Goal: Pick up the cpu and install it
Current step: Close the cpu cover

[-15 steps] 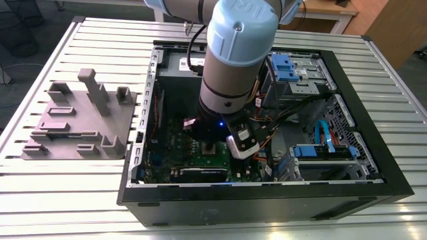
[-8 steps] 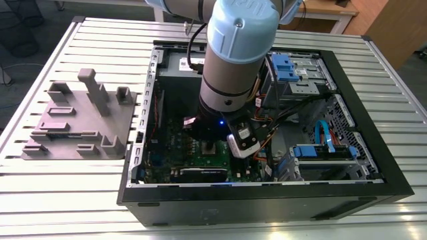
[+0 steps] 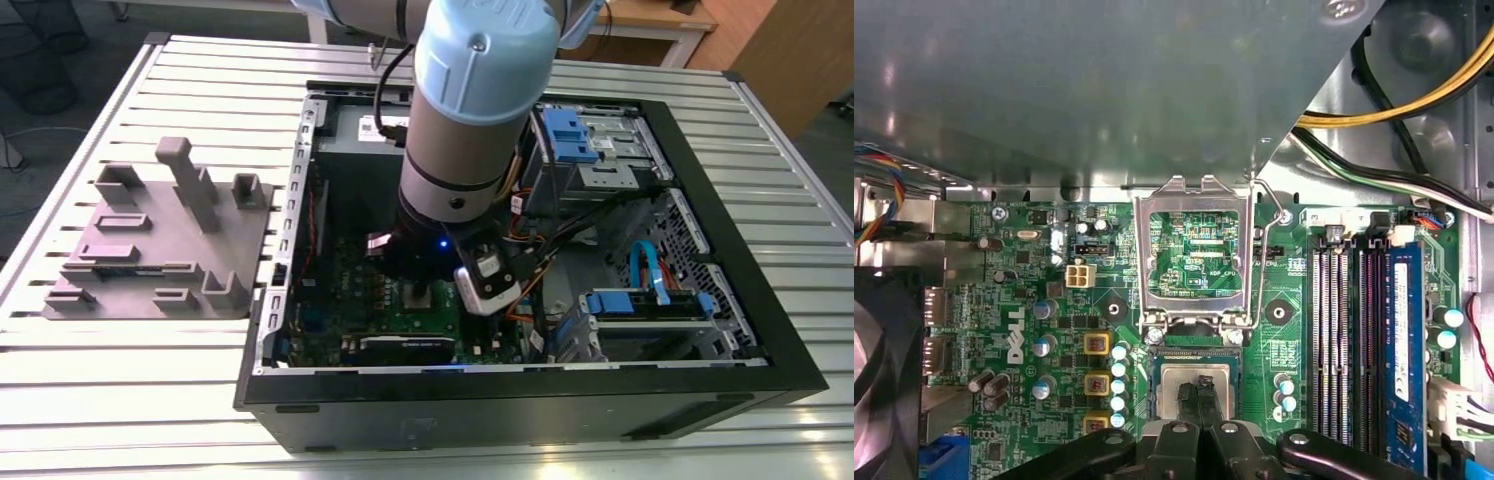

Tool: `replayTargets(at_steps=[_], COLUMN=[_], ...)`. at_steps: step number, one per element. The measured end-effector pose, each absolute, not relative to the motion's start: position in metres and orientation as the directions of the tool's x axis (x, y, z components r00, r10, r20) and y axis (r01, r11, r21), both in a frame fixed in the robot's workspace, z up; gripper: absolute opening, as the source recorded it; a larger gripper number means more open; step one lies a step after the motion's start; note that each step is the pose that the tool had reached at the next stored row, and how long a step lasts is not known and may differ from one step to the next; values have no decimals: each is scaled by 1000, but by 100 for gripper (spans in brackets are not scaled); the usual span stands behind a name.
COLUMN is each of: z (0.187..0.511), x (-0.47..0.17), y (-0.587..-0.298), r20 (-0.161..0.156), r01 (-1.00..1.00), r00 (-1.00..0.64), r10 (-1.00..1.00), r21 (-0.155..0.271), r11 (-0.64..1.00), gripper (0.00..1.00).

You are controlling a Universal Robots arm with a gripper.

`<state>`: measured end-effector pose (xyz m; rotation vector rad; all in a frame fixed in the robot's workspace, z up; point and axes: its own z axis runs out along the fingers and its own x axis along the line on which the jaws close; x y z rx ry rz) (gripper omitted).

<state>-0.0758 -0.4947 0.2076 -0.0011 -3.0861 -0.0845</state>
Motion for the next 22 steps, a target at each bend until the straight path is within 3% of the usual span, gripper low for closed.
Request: replayTargets(at_steps=[22], z=[221], x=[-76], y=[-495], r20=[54], r01=[2], r00=[-999], r10=[-1], r21=[55], r11=[999], gripper=[11])
